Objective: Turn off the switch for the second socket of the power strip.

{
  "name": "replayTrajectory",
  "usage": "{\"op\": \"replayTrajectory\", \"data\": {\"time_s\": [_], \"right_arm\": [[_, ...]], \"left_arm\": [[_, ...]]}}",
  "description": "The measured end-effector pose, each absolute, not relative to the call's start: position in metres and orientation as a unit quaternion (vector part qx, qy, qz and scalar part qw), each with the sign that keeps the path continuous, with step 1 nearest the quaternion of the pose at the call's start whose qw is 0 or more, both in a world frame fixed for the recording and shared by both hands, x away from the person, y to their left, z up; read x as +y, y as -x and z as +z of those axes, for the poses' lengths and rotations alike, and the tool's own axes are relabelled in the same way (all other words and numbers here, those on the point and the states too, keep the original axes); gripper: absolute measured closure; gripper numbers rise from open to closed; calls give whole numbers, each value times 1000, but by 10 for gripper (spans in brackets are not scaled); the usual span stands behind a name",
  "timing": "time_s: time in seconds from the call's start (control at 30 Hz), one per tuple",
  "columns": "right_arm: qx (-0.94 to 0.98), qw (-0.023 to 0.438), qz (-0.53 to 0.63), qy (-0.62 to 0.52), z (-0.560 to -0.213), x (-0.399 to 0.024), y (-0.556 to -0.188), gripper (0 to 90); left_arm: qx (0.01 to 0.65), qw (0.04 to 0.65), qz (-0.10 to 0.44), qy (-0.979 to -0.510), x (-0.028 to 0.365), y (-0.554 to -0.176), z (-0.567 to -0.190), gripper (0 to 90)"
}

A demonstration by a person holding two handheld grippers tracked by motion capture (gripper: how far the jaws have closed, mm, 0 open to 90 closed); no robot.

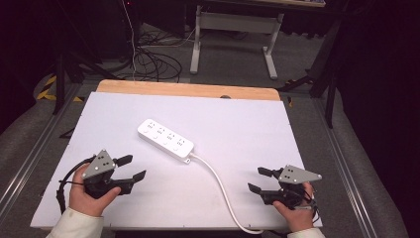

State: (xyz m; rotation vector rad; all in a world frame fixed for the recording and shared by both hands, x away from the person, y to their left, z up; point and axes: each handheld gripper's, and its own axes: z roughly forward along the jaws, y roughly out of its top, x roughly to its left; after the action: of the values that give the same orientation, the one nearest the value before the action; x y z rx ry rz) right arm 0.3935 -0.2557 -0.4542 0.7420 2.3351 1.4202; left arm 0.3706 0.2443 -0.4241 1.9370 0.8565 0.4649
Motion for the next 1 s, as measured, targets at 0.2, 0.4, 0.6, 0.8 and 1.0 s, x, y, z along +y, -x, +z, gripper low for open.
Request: {"op": "replayTrajectory", "data": {"time_s": [0.2, 0.4, 0.6, 0.8, 1.0], "right_arm": [[815, 154, 496, -258, -454, -256, -393, 343], [815, 152, 496, -258, -454, -256, -393, 344], [815, 151, 497, -257, -454, -256, -393, 346], [815, 150, 498, -256, -454, -256, -393, 348], [815, 149, 499, -255, -454, -256, -393, 351]], "left_arm": [[346, 468, 186, -792, 237, -381, -417, 331], [341, 466, 188, -795, 235, -391, -412, 341], [338, 465, 184, -797, 228, -400, -405, 352], [330, 460, 187, -803, 218, -408, -398, 359], [326, 454, 185, -808, 209, -416, -394, 362]]}}
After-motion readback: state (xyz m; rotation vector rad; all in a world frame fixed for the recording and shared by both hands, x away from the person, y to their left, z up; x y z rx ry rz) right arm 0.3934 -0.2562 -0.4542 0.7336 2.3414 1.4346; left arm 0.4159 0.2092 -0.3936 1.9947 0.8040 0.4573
